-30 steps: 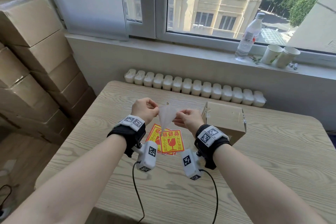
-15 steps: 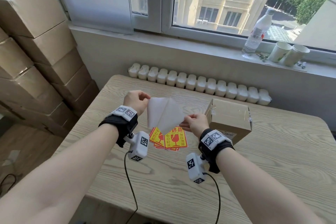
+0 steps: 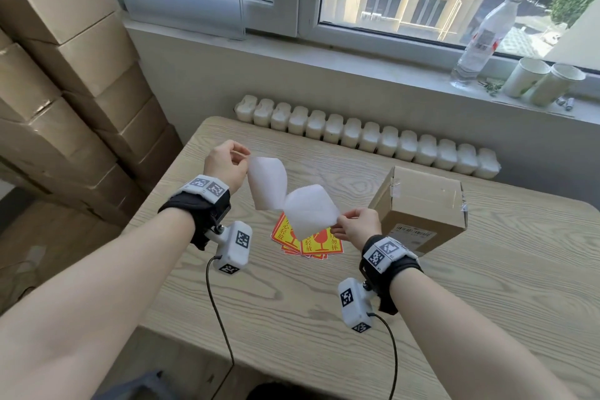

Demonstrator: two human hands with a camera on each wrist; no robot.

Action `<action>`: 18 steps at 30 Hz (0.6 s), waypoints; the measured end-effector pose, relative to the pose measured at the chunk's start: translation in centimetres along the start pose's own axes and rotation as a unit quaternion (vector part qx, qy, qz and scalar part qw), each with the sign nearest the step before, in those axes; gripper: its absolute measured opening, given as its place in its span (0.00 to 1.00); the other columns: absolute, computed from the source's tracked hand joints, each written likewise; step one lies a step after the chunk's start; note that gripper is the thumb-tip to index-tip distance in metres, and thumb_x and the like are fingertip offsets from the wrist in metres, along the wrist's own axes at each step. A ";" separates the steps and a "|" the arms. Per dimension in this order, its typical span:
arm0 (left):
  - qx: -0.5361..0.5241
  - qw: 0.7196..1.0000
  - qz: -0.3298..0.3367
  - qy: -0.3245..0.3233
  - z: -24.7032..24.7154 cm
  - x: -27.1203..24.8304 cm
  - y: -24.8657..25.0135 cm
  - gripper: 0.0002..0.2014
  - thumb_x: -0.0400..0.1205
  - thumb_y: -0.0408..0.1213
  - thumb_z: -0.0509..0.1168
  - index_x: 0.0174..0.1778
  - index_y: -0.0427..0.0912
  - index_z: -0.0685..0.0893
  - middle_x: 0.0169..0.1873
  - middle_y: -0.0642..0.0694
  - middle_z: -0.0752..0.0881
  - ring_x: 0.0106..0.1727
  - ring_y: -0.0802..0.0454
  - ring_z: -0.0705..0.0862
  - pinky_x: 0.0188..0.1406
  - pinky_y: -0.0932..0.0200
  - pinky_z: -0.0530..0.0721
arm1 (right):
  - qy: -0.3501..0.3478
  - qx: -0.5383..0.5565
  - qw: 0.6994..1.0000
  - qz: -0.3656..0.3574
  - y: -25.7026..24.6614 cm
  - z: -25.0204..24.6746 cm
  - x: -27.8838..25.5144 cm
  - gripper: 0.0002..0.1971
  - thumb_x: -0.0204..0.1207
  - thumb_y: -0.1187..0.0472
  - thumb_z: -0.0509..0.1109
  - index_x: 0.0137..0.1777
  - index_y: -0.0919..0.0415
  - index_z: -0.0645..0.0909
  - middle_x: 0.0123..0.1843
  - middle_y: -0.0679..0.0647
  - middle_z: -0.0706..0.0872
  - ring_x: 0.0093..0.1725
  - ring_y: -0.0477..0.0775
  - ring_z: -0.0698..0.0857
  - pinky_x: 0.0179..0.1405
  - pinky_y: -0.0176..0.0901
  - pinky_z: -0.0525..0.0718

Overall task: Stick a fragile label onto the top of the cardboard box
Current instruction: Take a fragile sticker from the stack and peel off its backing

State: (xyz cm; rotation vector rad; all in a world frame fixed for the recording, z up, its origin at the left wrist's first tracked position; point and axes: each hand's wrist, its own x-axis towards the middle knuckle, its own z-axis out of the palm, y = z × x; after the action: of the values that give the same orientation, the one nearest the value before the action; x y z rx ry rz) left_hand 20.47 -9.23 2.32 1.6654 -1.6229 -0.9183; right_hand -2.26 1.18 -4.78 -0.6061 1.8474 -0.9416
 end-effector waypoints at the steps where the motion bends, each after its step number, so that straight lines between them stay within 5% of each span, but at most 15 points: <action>1: 0.003 1.000 0.001 0.002 -0.1 0.2 -0.2 0.05 0.75 0.29 0.66 0.40 0.44 0.81 0.37 0.39 0.87 0.46 0.36 0.88 0.53 0.39 0.88 | 0.005 -0.005 1.000 -0.001 0.1 0.1 0.2 0.04 0.75 0.73 0.63 0.39 0.69 0.77 0.27 0.62 0.83 0.16 0.44 0.84 0.22 0.34 0.85; 6: 0.003 1.000 -0.002 0.005 -0.7 0.6 -0.8 0.04 0.75 0.29 0.68 0.40 0.43 0.82 0.37 0.42 0.86 0.45 0.38 0.88 0.52 0.40 0.88 | 0.002 -0.025 1.000 0.000 0.8 0.6 1.4 0.07 0.76 0.74 0.61 0.39 0.66 0.75 0.29 0.61 0.82 0.24 0.49 0.85 0.30 0.39 0.86; 9: 0.006 1.000 -0.007 -0.012 -0.5 0.6 -1.0 0.03 0.75 0.29 0.68 0.39 0.42 0.82 0.38 0.41 0.86 0.43 0.42 0.86 0.51 0.41 0.88 | -0.014 -0.019 1.000 0.001 1.1 1.4 1.7 0.04 0.77 0.75 0.60 0.46 0.68 0.74 0.28 0.61 0.81 0.15 0.40 0.81 0.21 0.32 0.83; 14: -0.019 0.999 -0.008 -0.038 0.3 0.5 -1.6 0.16 0.74 0.29 0.70 0.30 0.55 0.78 0.36 0.42 0.86 0.44 0.38 0.88 0.52 0.37 0.88 | -0.035 -0.031 0.999 0.021 2.3 2.7 2.4 0.01 0.79 0.72 0.61 0.48 0.68 0.72 0.29 0.61 0.79 0.12 0.41 0.80 0.14 0.30 0.79; 18: -0.032 0.997 -0.005 -0.067 1.0 0.0 -1.4 0.14 0.75 0.28 0.70 0.31 0.53 0.79 0.37 0.41 0.86 0.44 0.39 0.88 0.52 0.38 0.89 | -0.018 -0.092 0.994 0.064 3.8 3.4 3.4 0.02 0.77 0.71 0.63 0.47 0.66 0.74 0.27 0.59 0.80 0.22 0.50 0.82 0.30 0.43 0.85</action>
State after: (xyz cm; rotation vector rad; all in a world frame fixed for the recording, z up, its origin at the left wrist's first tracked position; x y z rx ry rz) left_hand 20.41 -9.14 0.65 1.6000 -1.6558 -1.0954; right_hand -0.74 -0.31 -10.54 -0.6033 1.9297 -0.6764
